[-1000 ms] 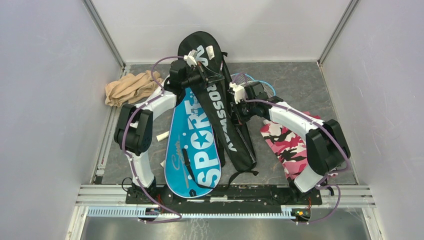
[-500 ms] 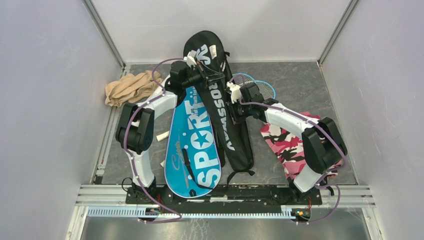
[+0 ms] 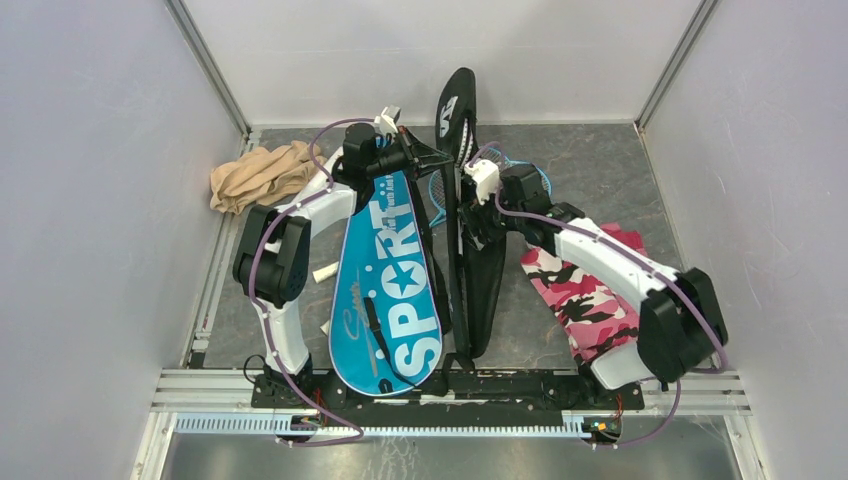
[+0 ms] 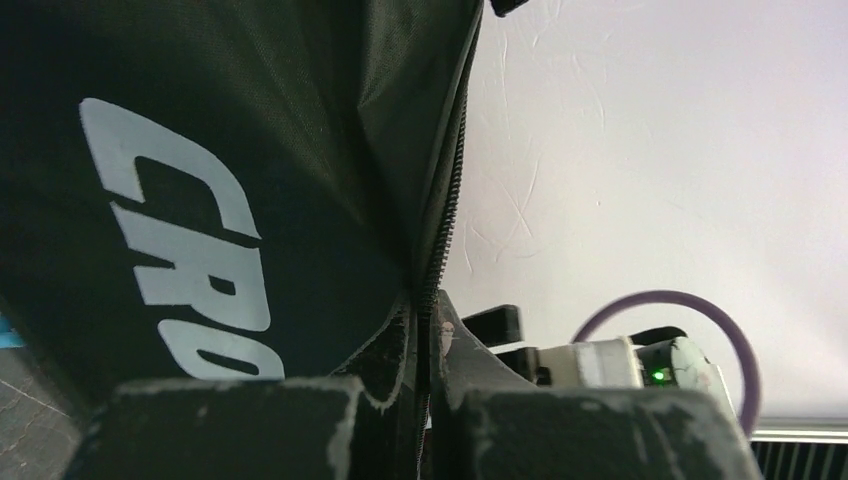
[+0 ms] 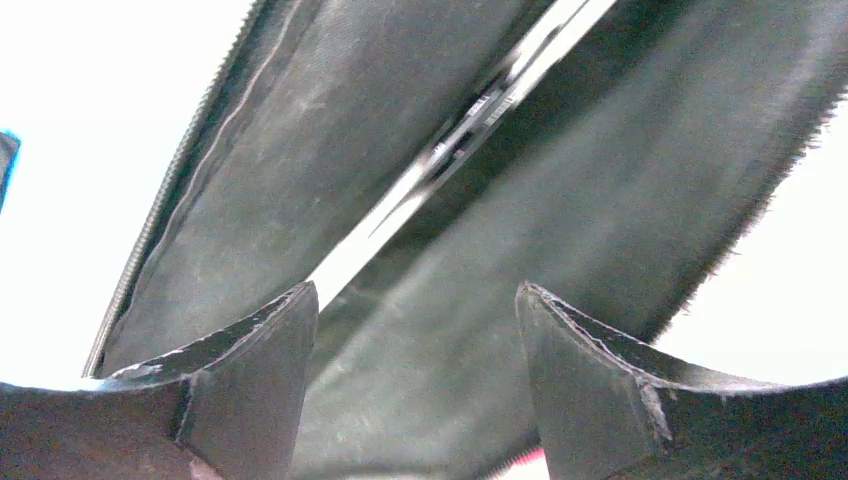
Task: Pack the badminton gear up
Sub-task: Place the racket in the racket bag.
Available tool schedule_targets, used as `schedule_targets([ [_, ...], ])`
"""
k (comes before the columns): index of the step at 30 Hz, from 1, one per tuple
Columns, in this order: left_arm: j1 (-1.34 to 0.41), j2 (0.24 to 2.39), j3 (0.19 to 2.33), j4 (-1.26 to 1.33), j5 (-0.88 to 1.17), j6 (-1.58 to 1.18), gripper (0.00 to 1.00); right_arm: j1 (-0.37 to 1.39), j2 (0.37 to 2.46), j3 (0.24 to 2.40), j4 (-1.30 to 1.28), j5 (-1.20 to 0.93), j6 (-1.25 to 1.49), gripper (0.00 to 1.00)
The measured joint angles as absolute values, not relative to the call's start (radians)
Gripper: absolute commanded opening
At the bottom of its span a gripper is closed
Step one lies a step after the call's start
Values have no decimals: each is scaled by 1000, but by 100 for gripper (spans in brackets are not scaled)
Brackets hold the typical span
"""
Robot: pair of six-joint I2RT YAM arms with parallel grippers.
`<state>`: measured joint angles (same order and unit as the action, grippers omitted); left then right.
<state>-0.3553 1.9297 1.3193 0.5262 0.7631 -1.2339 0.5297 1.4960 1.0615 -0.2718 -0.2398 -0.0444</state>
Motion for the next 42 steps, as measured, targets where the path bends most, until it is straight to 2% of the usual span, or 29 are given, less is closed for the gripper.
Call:
schedule_targets([
  [9, -355, 1930, 1319, 526, 765, -1234, 2, 511, 1304, 1016, -330, -197, -208, 82],
  [13, -354, 1930, 1319, 526, 765, -1234, 2, 489, 1271, 1017, -335, -131, -234, 87],
  [19, -354, 1930, 1319, 527, 766, -1234, 2, 421, 1324, 1045, -350, -80, -241, 87],
  [28, -358, 1930, 1319, 527, 767, -1234, 2, 341, 1448, 1103, -349, -200, -229, 82],
  [36, -367, 1929, 1310, 534, 770, -1234, 2, 338, 1594, 1175, -316, -323, -206, 61],
  [37, -367, 1929, 1306, 534, 770, -1234, 2, 336, 1614, 1180, -312, -331, -203, 55],
  [39, -367, 1928, 1295, 533, 770, -1234, 2, 332, 1636, 1182, -308, -342, -205, 36],
  [42, -367, 1927, 1281, 533, 770, -1234, 2, 319, 1654, 1183, -316, -377, -207, 16],
])
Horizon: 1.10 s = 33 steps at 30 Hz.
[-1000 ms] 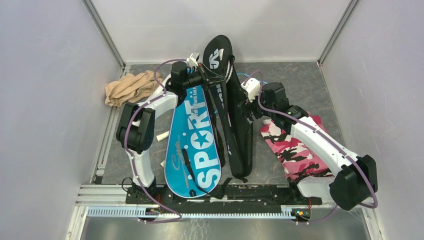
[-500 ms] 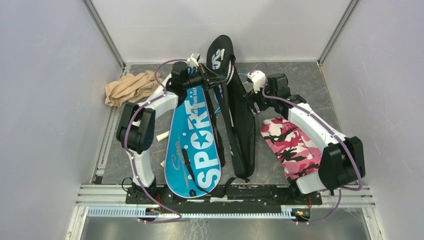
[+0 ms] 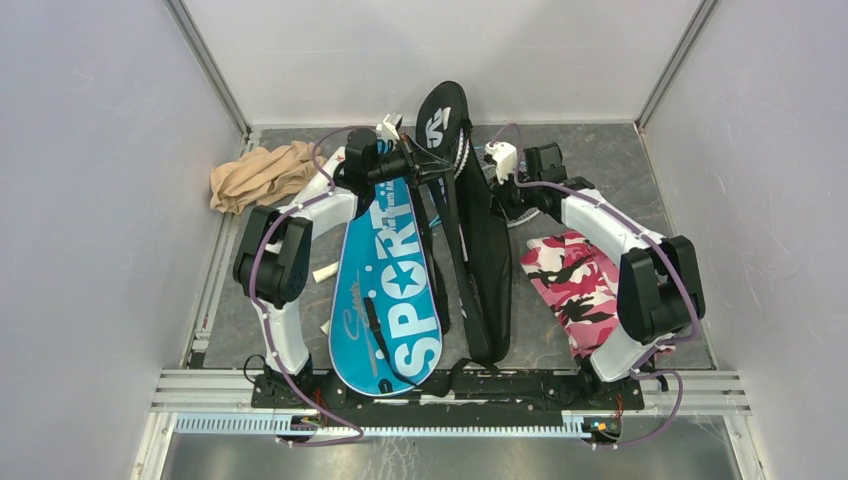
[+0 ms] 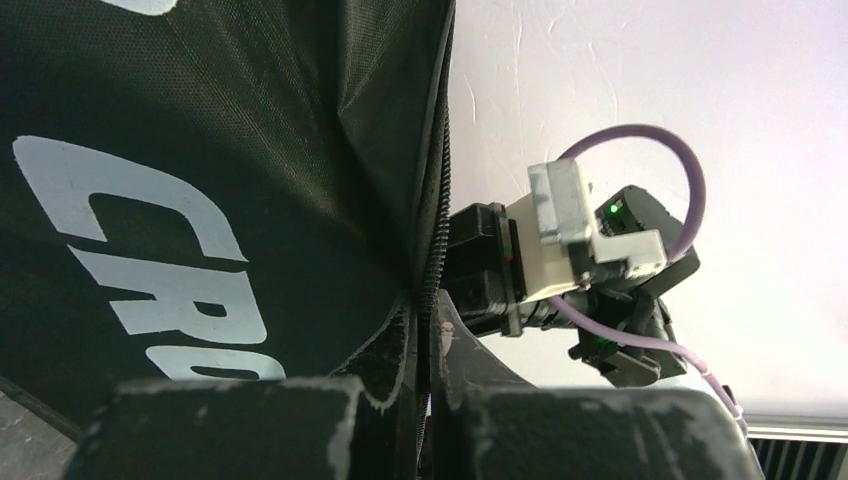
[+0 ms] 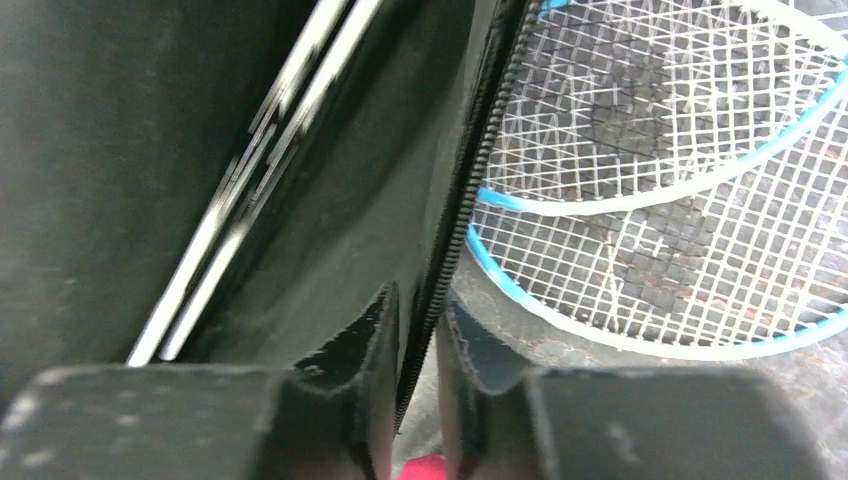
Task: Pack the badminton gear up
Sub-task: Place the racket in the racket bag, then adjust the racket bag at the center of the board.
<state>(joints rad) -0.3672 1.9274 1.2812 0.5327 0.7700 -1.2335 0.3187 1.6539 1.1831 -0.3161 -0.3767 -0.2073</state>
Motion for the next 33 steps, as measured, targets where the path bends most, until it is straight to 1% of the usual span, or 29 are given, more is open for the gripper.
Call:
schedule_targets([
  [2, -367, 1925, 1275, 529, 769, -1233, 2, 312, 1657, 1204, -348, -417, -218, 4],
  [3, -368, 1920, 1271, 522, 767, -1233, 2, 311, 1659, 1226, -374, -439, -228, 0],
  [8, -370, 1861, 1268, 429, 717, -1174, 8, 307, 1691, 1433, -569, -545, -317, 0],
  [11, -384, 1813, 1268, 369, 685, -1116, 12, 308, 1703, 1513, -654, -582, -370, 0],
  [15, -416, 1768, 1269, 307, 661, -1042, 18, 307, 1723, 1579, -773, -620, -452, 0],
  [19, -436, 1753, 1269, 246, 655, -969, 26, 307, 1758, 1620, -884, -638, -534, 0],
  [26, -443, 1731, 1270, 152, 656, -797, 47, 310, 1769, 1623, -1000, -659, -638, 0],
  [31, -442, 1657, 1285, 40, 654, -565, 66, 312, 1769, 1623, -1050, -673, -716, 0],
  [32, -442, 1640, 1290, 19, 653, -521, 71, 312, 1769, 1623, -1058, -673, -727, 0],
  [33, -442, 1616, 1298, -13, 650, -463, 73, 312, 1769, 1623, -1065, -674, -737, 0],
])
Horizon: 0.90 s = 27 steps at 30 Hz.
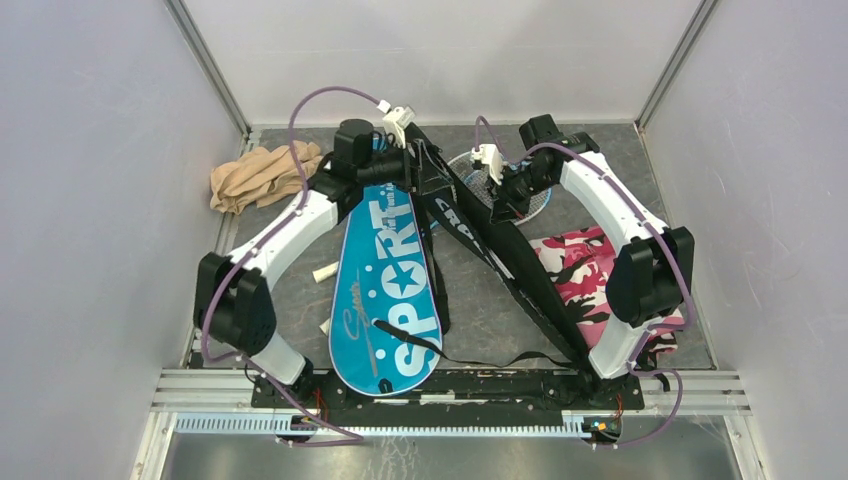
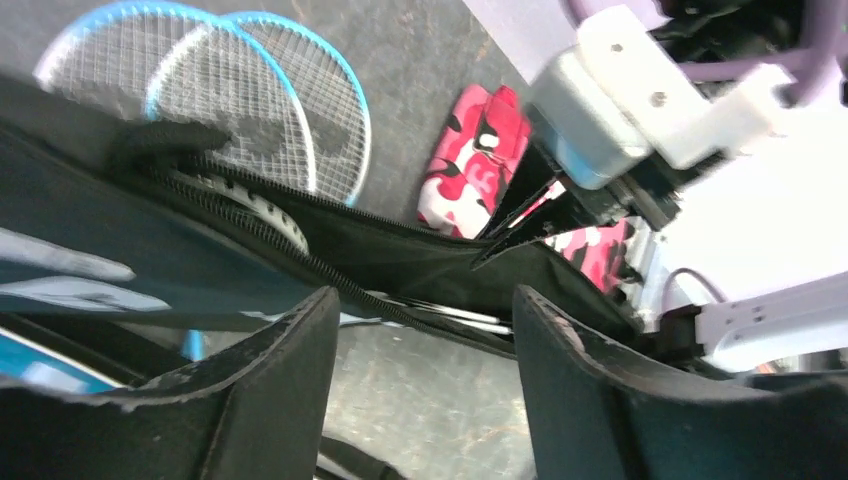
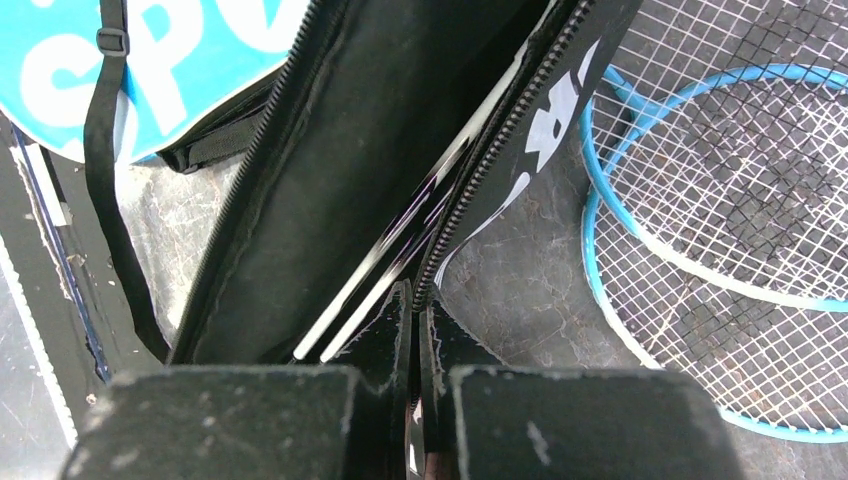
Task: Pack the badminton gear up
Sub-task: Adjust the racket bag at the center of the board.
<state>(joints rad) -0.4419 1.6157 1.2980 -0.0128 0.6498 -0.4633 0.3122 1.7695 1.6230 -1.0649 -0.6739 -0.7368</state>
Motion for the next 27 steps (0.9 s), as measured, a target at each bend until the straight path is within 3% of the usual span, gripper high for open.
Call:
schedule_targets([
  [10, -441, 1503, 1539, -391, 588, 332, 93, 314, 1769, 1621, -1101, -697, -797, 0],
  [18, -439, 1588, 1632, -685, 479, 949, 93, 314, 1769, 1615, -1122, -708, -836, 0],
  [27, -422, 1769, 1776, -870, 424, 1344, 92, 330, 1769, 1590, -1132, -712, -862, 0],
])
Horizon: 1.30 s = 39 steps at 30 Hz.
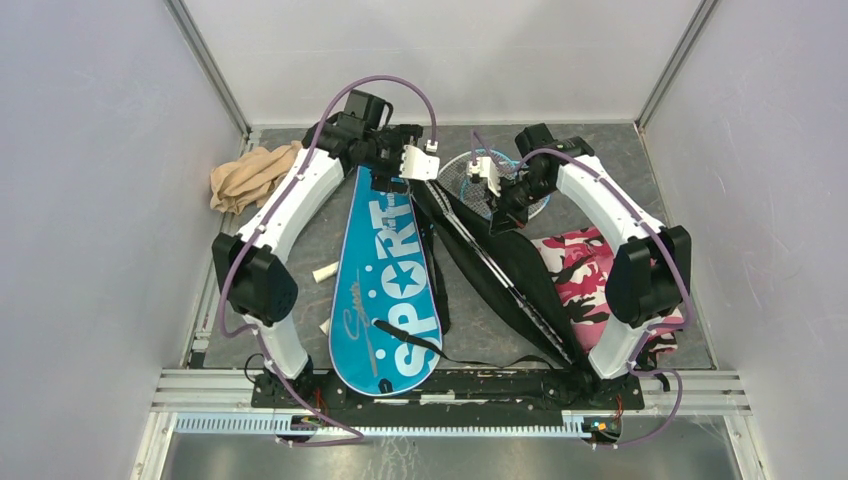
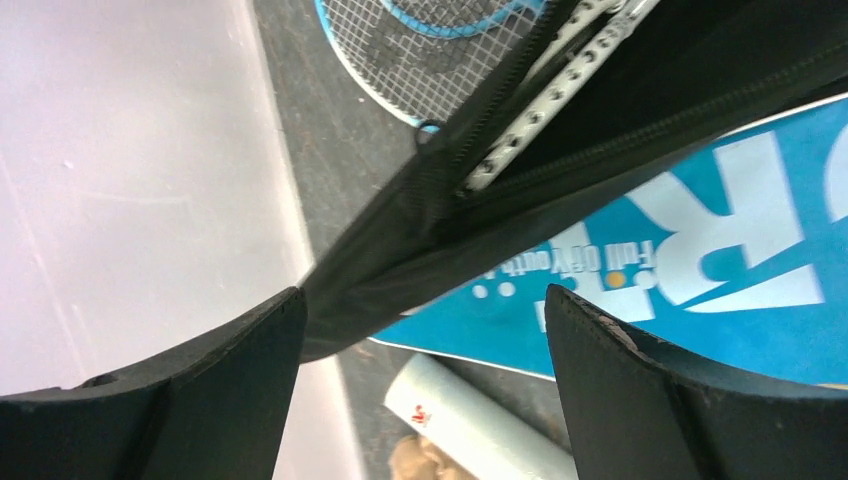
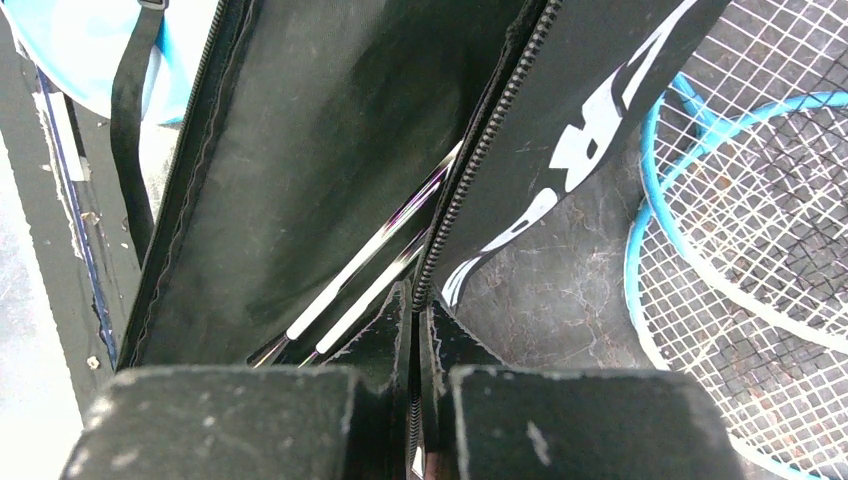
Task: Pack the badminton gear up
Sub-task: Adjust the racket bag at the center of the board.
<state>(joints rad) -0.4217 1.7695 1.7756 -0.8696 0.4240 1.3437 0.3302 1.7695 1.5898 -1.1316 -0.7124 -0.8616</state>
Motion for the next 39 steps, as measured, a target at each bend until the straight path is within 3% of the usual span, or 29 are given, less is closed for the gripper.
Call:
schedule_targets([
  [14, -412, 1983, 2097, -1099, 395, 1652, 89, 347, 1769, 1573, -1139, -711, -869, 0],
  [22, -413, 2049, 2134, -1214, 366, 1737, 83, 347, 1770, 1573, -1141, -709, -868, 0],
  [39, -426, 2041, 2135, -1359, 336, 1814, 3, 352, 1781, 1614, -1174, -731, -826, 0],
])
